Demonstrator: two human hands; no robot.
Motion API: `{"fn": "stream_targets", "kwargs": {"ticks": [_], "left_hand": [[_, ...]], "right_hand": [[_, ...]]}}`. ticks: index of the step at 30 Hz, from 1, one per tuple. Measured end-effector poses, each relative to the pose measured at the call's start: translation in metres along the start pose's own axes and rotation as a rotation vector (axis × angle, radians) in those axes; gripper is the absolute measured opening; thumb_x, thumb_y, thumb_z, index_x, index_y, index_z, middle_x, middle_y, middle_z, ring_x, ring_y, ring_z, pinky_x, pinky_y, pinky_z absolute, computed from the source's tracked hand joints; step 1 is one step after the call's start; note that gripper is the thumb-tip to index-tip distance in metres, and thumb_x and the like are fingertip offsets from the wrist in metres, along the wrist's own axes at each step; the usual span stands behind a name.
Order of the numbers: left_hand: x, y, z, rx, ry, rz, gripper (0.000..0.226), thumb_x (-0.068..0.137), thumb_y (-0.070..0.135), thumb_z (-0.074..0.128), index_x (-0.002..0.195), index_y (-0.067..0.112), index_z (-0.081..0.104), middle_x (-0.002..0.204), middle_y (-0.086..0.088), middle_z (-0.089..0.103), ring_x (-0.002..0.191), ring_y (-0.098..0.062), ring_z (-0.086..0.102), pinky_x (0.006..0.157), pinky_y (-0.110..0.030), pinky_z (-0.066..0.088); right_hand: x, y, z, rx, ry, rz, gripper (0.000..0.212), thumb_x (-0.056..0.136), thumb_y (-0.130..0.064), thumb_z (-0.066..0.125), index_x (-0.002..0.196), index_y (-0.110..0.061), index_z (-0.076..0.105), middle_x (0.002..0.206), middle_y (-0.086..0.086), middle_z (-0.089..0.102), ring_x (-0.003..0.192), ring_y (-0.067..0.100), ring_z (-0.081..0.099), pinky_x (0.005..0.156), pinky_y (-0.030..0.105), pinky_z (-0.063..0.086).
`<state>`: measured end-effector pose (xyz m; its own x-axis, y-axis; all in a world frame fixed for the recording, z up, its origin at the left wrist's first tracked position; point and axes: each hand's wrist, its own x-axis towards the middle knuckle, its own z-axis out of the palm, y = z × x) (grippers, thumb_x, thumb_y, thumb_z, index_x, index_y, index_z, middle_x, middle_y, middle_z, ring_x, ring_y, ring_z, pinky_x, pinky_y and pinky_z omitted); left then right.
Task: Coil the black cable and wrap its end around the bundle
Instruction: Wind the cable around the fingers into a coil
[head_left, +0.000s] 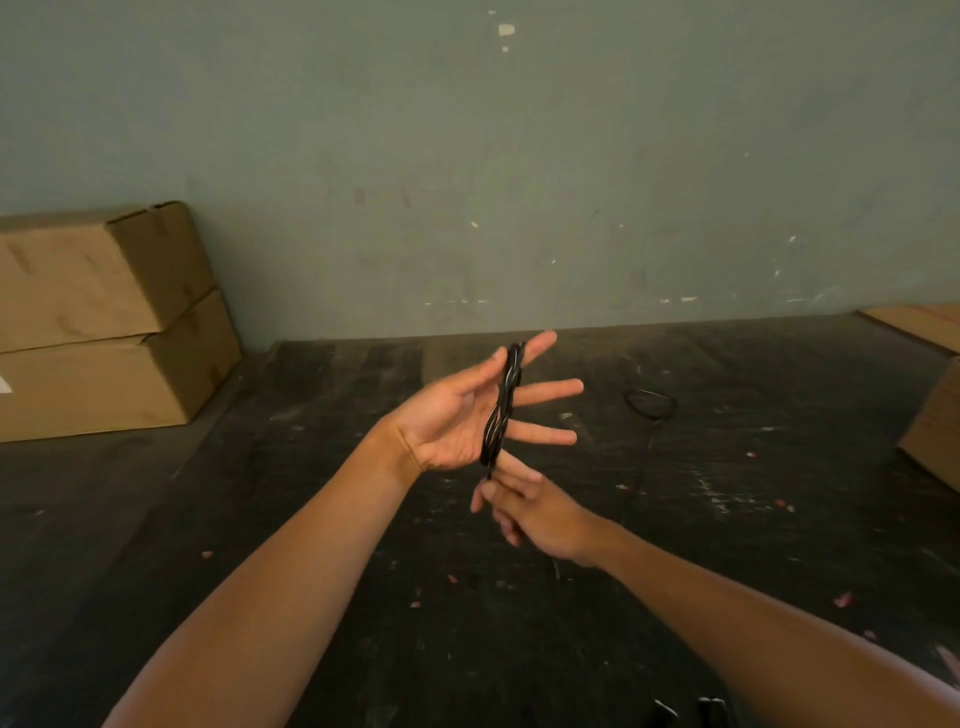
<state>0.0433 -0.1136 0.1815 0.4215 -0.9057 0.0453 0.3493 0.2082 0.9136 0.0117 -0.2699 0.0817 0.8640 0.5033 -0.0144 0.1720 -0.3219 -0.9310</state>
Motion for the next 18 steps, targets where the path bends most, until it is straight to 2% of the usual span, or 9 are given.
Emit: {"fn": "stream_targets", "kwargs": {"ticks": [5,8,11,13,15,18], "left_hand": [[-0.004,0.001,-0.015,-0.02,0.097,0.047,0.051,0.1,0.049,0.038,0.15,0.047,0.035,0.162,-0.009,0.033,0.142,-0.051,0.032,0.095,-0.075,0.033],[-0.005,-0.002,-0.019,-0.051,0.159,0.081,0.05,0.1,0.05,0.037,0.15,0.047,0.036,0.161,-0.009,0.036,0.141,-0.05,0.036,0.094,-0.076,0.034],[-0.004,-0.005,-0.022,-0.062,0.218,0.098,0.048,0.101,0.051,0.036,0.149,0.047,0.039,0.16,-0.007,0.038,0.14,-0.049,0.038,0.093,-0.077,0.037],[-0.004,-0.007,-0.024,-0.037,0.261,0.077,0.046,0.1,0.052,0.035,0.146,0.049,0.042,0.159,-0.005,0.04,0.14,-0.047,0.04,0.096,-0.08,0.035],[-0.005,-0.01,-0.027,-0.016,0.297,0.05,0.044,0.1,0.054,0.035,0.143,0.051,0.045,0.157,-0.003,0.042,0.139,-0.045,0.043,0.103,-0.08,0.027],[-0.009,-0.017,-0.032,-0.048,0.302,0.032,0.045,0.099,0.052,0.04,0.142,0.049,0.048,0.157,-0.005,0.044,0.134,-0.044,0.049,0.107,-0.072,0.03]], "right_hand": [[-0.01,-0.016,0.011,-0.055,-0.092,-0.05,0.028,0.102,-0.041,0.041,0.096,-0.028,0.065,0.062,-0.009,0.049,0.059,0.009,0.051,0.059,0.023,0.047],[-0.013,-0.026,0.01,-0.151,-0.127,-0.1,0.03,0.102,-0.042,0.04,0.101,-0.024,0.064,0.064,-0.009,0.05,0.058,0.006,0.051,0.059,0.023,0.047],[-0.015,-0.035,0.009,-0.221,-0.15,-0.132,0.027,0.103,-0.034,0.043,0.104,-0.017,0.064,0.067,-0.011,0.052,0.056,0.0,0.051,0.058,0.02,0.045],[-0.016,-0.043,0.004,-0.307,-0.139,-0.17,0.024,0.102,-0.029,0.047,0.099,-0.015,0.066,0.073,-0.017,0.058,0.063,-0.006,0.056,0.062,0.012,0.042],[-0.015,-0.053,-0.006,-0.422,-0.11,-0.225,0.024,0.1,-0.026,0.051,0.093,-0.014,0.07,0.082,-0.018,0.059,0.07,-0.011,0.056,0.065,0.012,0.04],[-0.016,-0.073,-0.028,-0.519,-0.091,-0.234,0.023,0.098,-0.028,0.054,0.08,-0.026,0.068,0.079,-0.017,0.062,0.057,-0.004,0.052,0.056,0.016,0.038]]}}
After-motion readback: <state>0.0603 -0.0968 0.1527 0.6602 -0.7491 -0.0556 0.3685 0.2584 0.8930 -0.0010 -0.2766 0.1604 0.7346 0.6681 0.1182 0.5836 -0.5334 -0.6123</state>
